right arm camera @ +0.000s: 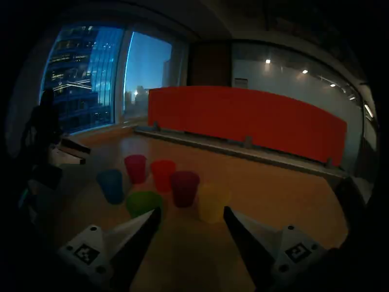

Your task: Pour water

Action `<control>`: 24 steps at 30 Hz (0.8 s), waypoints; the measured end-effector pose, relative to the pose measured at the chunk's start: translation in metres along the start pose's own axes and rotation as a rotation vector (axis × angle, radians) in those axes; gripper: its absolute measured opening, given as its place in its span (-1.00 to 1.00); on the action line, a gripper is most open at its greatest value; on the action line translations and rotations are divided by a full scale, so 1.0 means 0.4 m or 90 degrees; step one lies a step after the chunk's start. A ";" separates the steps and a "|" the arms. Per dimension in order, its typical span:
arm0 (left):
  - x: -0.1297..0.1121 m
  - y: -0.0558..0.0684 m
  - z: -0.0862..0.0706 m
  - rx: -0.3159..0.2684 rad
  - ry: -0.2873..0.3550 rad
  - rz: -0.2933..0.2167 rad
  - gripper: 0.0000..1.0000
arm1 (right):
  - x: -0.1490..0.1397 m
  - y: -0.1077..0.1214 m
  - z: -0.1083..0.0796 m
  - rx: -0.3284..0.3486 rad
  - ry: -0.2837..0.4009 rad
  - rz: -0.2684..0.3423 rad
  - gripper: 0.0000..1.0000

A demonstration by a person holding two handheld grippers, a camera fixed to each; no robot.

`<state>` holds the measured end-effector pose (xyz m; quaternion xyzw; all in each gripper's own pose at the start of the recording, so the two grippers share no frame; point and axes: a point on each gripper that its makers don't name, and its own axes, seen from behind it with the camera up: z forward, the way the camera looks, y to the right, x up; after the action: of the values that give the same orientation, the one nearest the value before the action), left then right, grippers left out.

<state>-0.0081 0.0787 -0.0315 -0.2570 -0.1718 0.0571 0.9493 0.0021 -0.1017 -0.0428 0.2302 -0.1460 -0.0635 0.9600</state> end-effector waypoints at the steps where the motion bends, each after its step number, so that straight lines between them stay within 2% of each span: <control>1: 0.007 -0.004 -0.002 0.007 0.008 -0.002 0.79 | 0.007 0.009 0.000 -0.010 0.008 0.003 0.98; 6: 0.035 -0.021 -0.013 0.042 0.049 -0.017 0.80 | 0.048 0.055 0.000 -0.065 0.052 0.020 0.98; 11: 0.071 -0.034 -0.029 0.074 0.095 -0.026 0.79 | 0.084 0.083 -0.001 -0.103 0.093 0.036 0.99; 18: 0.130 -0.045 -0.047 0.108 0.155 -0.023 0.79 | 0.144 0.133 -0.015 -0.158 0.154 0.062 0.98; 24: 0.191 -0.069 -0.074 0.150 0.211 -0.020 0.79 | 0.196 0.178 -0.038 -0.204 0.203 0.074 0.98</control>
<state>0.0743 0.0563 -0.0188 -0.1471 -0.0097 0.0189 0.9889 0.0849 -0.0471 -0.0032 0.0733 0.0068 0.0067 0.9973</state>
